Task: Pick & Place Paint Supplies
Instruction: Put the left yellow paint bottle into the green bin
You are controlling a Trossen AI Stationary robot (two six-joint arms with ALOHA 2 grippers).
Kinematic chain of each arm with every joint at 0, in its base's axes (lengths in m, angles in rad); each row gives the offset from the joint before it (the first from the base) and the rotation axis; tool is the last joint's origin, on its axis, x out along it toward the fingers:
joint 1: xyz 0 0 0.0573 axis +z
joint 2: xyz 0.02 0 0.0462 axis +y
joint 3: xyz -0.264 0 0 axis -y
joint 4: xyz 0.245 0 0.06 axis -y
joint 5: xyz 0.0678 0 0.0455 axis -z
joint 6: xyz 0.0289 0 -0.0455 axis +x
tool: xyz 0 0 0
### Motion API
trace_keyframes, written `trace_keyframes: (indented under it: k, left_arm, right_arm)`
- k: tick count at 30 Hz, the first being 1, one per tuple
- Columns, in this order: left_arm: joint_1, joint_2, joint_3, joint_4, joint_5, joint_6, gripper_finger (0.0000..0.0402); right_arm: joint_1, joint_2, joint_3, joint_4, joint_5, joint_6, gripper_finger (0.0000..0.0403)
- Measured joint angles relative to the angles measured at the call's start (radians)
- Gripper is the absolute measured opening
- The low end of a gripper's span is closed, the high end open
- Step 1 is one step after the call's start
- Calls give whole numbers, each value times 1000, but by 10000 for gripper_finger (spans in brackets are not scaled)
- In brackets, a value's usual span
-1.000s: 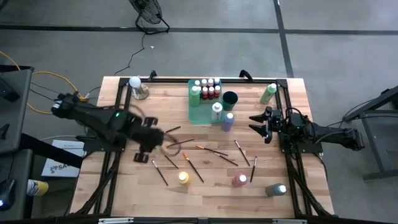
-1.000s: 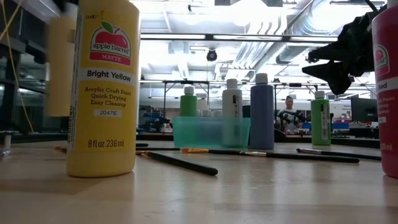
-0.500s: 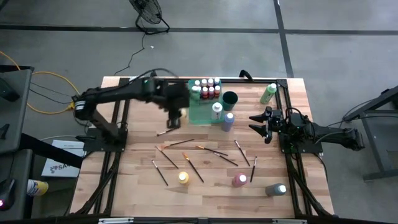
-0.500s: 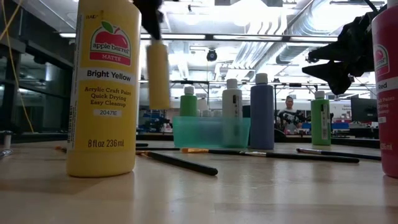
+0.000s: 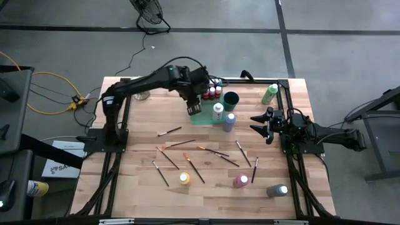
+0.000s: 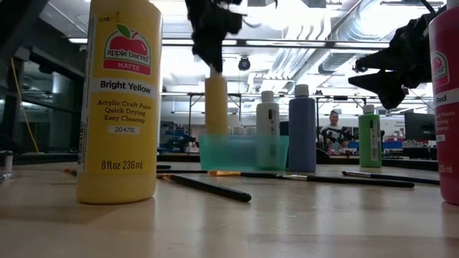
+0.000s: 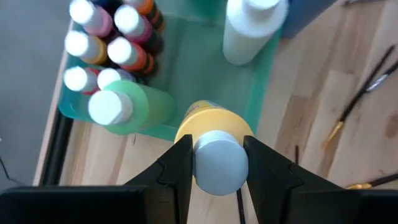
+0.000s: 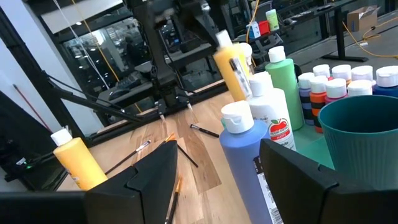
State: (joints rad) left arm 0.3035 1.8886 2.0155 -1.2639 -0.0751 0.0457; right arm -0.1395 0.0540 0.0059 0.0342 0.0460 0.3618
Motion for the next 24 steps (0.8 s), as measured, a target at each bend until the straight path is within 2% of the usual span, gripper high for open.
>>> trace_keyframes:
  k: [8, 24]
  left_arm:
    - [27, 73, 0, 19, 24, 2, 115]
    - [77, 106, 0, 7, 47, -2, 115]
  right_arm:
    - [0, 0, 0, 0, 0, 0, 223]
    - [0, 0, 0, 0, 0, 0, 223]
